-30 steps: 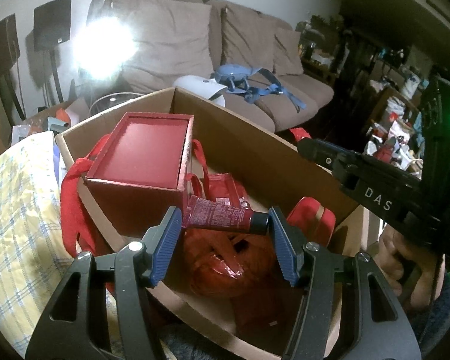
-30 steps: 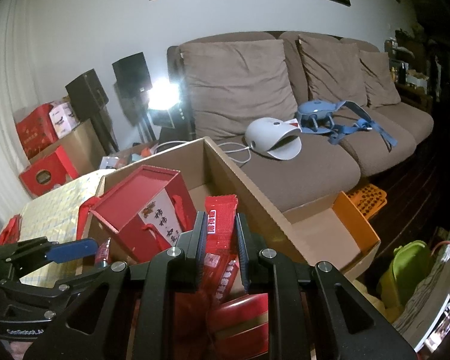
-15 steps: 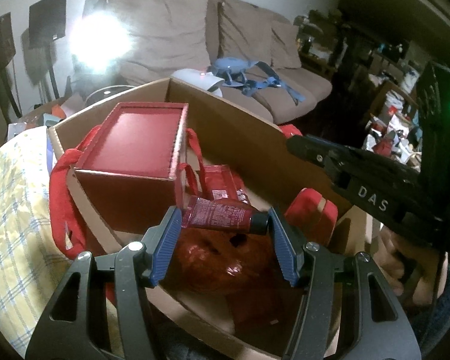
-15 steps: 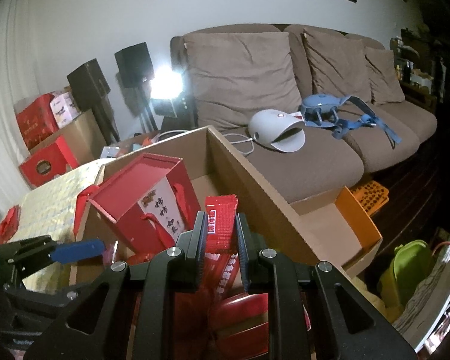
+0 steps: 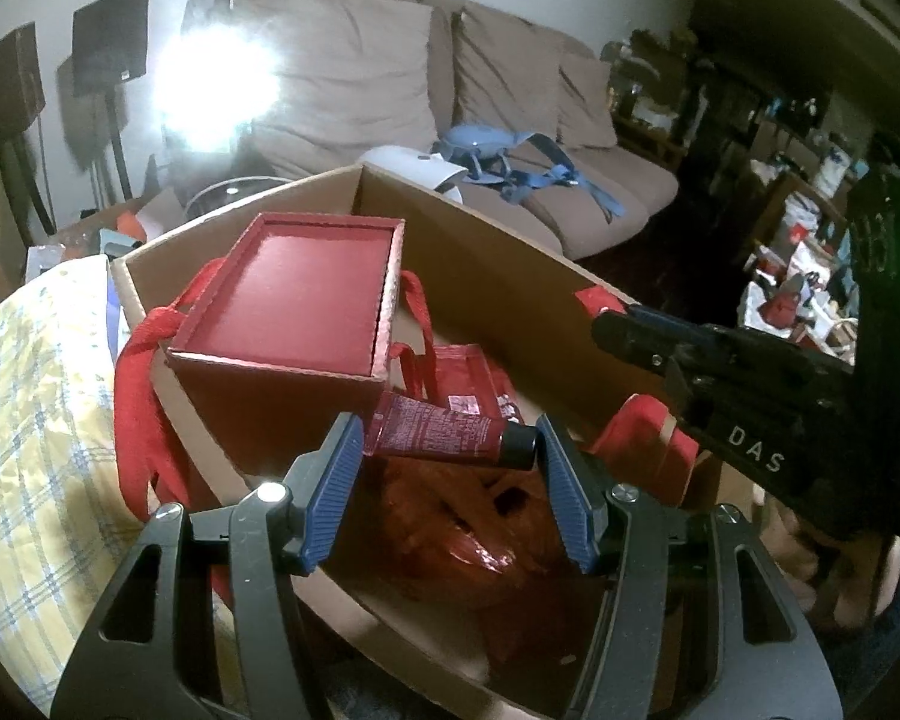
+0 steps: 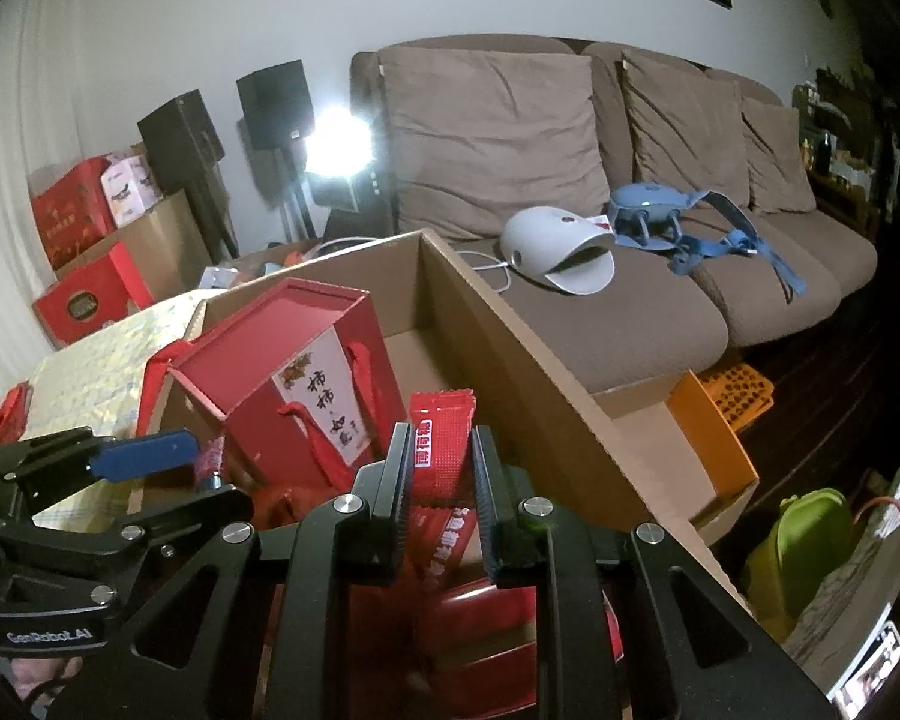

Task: Organize objects
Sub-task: 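Lower the red packet into the box with the right gripper while the left gripper lowers the red tube, then open both grippers to release the red packet and red tube in the box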

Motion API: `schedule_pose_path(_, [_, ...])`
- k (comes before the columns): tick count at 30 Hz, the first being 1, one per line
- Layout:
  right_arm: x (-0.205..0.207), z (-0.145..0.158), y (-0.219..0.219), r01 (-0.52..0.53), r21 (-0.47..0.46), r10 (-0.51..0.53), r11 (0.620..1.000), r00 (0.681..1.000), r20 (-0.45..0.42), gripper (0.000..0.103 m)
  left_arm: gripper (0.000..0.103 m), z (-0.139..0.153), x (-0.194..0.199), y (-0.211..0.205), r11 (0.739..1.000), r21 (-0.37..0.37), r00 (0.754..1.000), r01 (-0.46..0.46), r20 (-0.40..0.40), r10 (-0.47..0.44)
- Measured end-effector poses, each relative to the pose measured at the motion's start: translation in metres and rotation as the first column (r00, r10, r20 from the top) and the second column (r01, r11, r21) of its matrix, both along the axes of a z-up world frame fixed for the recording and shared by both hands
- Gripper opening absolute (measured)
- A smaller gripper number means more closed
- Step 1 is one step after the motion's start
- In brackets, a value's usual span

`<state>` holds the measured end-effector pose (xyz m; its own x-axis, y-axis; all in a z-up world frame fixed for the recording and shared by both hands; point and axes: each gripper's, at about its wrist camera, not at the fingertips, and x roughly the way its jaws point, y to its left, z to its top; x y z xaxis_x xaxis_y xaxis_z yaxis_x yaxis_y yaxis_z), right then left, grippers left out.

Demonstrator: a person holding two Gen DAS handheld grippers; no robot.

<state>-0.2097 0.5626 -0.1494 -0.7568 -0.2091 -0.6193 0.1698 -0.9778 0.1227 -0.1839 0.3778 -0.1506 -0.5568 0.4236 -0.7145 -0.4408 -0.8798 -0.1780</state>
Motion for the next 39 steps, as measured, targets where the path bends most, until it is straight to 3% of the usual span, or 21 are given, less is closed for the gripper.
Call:
schedule_pose_path(14, [0.001, -0.002, -0.011, -0.037, 0.069, 0.037, 0.997, 0.999, 0.009, 0.018, 0.056, -0.007, -0.003, -0.002, 1.000, 0.028, 0.999, 0.008, 0.044, -0.009])
schedule_pose_path(31, [0.003, -0.002, -0.015, -0.058, 0.072, 0.058, 0.996, 0.998, 0.008, 0.019, 0.056, -0.012, -0.003, -0.009, 1.000, 0.031, 0.994, -0.003, 0.105, -0.001])
schedule_pose_path(39, [0.003, -0.001, -0.015, -0.048, 0.064, 0.048, 0.997, 0.999, 0.003, 0.024, 0.065, -0.008, 0.003, -0.016, 1.000, 0.027, 0.997, -0.001, 0.083, -0.002])
